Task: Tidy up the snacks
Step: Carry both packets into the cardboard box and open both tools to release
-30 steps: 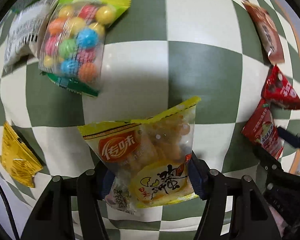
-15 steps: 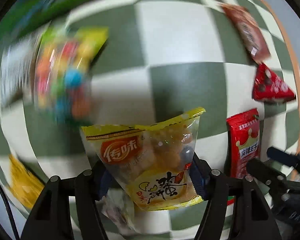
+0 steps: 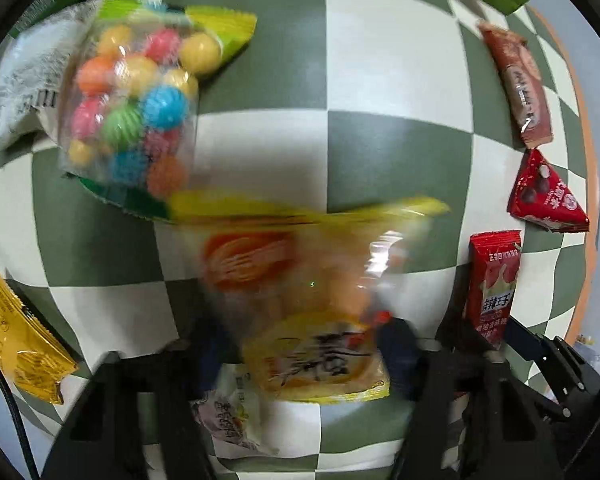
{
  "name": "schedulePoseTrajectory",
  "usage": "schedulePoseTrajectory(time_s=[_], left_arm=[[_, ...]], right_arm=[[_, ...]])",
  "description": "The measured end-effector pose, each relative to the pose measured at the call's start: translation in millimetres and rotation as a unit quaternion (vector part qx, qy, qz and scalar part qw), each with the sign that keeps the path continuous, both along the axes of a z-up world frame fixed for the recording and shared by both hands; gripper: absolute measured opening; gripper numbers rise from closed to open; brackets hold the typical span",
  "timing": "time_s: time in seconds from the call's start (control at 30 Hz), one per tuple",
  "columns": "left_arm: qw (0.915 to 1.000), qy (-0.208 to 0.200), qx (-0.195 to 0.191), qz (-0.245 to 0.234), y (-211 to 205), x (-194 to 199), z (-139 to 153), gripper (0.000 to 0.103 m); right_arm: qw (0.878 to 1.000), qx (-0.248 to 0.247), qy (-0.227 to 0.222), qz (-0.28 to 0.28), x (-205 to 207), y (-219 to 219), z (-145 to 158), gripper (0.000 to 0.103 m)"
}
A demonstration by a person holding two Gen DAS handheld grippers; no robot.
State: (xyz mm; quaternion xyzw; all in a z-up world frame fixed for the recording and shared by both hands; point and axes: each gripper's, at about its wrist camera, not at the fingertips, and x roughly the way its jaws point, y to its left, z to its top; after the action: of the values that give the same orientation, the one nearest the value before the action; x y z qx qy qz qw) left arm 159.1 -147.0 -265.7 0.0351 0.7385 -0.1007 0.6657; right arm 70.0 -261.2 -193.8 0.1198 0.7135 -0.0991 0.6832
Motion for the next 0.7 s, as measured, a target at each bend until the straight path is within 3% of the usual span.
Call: schedulePoseTrajectory(time_s=[0.13,0.37,0.7], left_arm=[[0.9999,-0.010,-0.006,0.004,11.8,6.1,20.1,0.044],[0.9979,-0.057,-0.029,0.005,37.3,9.3,81.2,0.043],[0.9850,-0.144,-0.094,0.013,48.8,67.0,216.4,0.043]], right_arm=[[1.000,0.010,-0.014,-0.010,-6.9,-9.0,12.9,0.049],[0.997,0.048,-0.053,-0.011,-5.6,-36.3,58.4,0.048],[0.979,0.120,-0.165,0.004,47.5,-13.3,179.5,0.048]])
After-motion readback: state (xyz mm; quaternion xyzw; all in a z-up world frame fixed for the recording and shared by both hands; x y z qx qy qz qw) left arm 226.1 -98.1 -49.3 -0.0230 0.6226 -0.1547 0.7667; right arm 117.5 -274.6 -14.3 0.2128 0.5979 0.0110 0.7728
